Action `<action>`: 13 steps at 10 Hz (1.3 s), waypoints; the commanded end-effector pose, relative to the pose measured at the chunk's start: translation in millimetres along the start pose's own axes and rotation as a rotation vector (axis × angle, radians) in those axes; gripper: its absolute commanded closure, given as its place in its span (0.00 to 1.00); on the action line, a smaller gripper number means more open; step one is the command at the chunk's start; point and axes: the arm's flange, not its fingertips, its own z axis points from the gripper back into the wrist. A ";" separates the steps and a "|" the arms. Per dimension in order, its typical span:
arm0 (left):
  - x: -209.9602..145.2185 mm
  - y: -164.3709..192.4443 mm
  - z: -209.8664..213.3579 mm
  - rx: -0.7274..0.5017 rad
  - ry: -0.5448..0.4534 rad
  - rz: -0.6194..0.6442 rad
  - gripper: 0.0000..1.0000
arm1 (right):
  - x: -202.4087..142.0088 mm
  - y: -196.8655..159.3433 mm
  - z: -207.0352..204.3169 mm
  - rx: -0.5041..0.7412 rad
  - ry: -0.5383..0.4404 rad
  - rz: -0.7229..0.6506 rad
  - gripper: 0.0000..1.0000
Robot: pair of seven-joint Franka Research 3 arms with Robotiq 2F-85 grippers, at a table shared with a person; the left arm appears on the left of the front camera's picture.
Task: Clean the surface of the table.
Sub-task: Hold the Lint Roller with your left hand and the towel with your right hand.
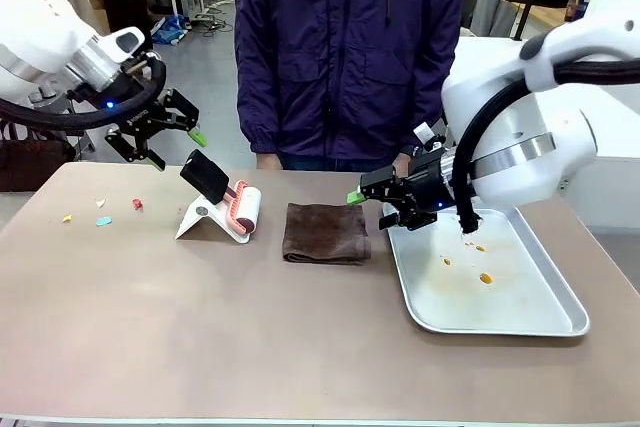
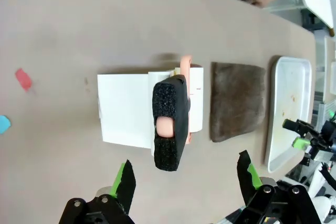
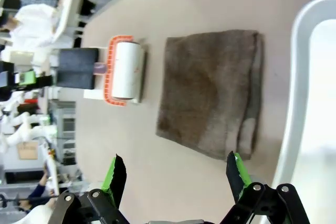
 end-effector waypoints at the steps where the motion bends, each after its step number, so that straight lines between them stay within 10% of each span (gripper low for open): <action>1: 2.2 -8.4 -2.6 0.061 0.022 -0.001 0.00 | 11.6 19.5 -10.0 -0.125 0.031 0.030 0.00; 13: 42.3 20.0 -42.3 -0.106 0.114 -0.059 0.00 | 51.9 70.8 -47.8 -0.488 0.221 0.038 0.00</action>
